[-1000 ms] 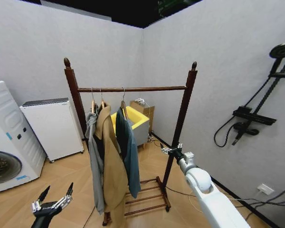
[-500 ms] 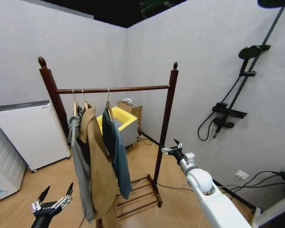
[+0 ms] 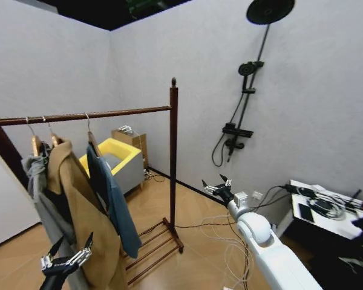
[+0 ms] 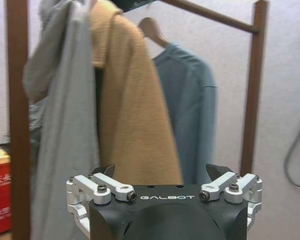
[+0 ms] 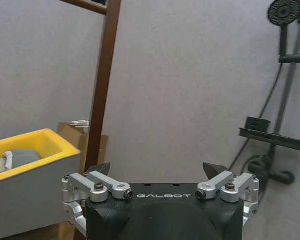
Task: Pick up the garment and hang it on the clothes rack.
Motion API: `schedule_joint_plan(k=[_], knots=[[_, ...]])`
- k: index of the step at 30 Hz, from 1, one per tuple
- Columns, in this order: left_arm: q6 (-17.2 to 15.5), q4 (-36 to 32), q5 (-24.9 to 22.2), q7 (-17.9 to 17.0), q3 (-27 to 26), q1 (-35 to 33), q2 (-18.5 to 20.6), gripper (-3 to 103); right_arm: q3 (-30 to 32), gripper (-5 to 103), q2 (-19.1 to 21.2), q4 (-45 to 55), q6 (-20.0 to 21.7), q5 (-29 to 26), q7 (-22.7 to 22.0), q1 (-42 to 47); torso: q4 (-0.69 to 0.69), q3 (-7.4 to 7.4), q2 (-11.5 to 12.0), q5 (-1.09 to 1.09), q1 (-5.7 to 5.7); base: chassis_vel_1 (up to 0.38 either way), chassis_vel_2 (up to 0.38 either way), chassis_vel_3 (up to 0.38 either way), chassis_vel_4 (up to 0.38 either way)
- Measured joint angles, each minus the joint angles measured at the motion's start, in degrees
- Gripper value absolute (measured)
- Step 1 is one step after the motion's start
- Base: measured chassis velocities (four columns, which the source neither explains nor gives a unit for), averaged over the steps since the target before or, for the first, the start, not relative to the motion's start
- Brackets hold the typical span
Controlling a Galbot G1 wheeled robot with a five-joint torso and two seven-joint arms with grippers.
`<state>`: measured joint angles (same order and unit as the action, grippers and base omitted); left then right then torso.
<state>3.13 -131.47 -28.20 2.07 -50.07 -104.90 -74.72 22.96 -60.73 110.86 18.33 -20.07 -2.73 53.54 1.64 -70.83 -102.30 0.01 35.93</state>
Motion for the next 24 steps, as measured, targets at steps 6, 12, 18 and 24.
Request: schedule_joint_plan(k=[6,12,18,24], knots=[[0.0,0.0,0.0,0.04,0.01,-0.01,0.0,100,-0.08,100,0.03,1.15,0.36,-0.13,0.0,0.16,0.01,0.0,0.0,0.01,0.0,0.09,-0.334,-0.341,0.079],[0.0,0.0,0.0,0.03,0.01,0.0,0.0,100,-0.08,100,-0.04,2.04,0.43,-0.19,0.0,0.54,0.02,0.0,0.0,0.04,0.0,0.135,-0.383,-0.381,0.137],[0.0,0.0,0.0,0.02,0.0,0.0,-0.01,100,-0.08,100,-0.17,2.78,0.44,-0.21,0.0,0.78,0.02,0.0,0.0,0.08,0.0,0.197,-0.461,-0.463,0.192],[0.0,0.0,0.0,0.0,0.0,0.0,0.0,100,-0.22,100,-0.44,3.69,0.46,-0.15,0.01,1.14,0.01,0.0,-0.01,-0.04,-0.01,0.238,-0.505,-0.494,0.238]])
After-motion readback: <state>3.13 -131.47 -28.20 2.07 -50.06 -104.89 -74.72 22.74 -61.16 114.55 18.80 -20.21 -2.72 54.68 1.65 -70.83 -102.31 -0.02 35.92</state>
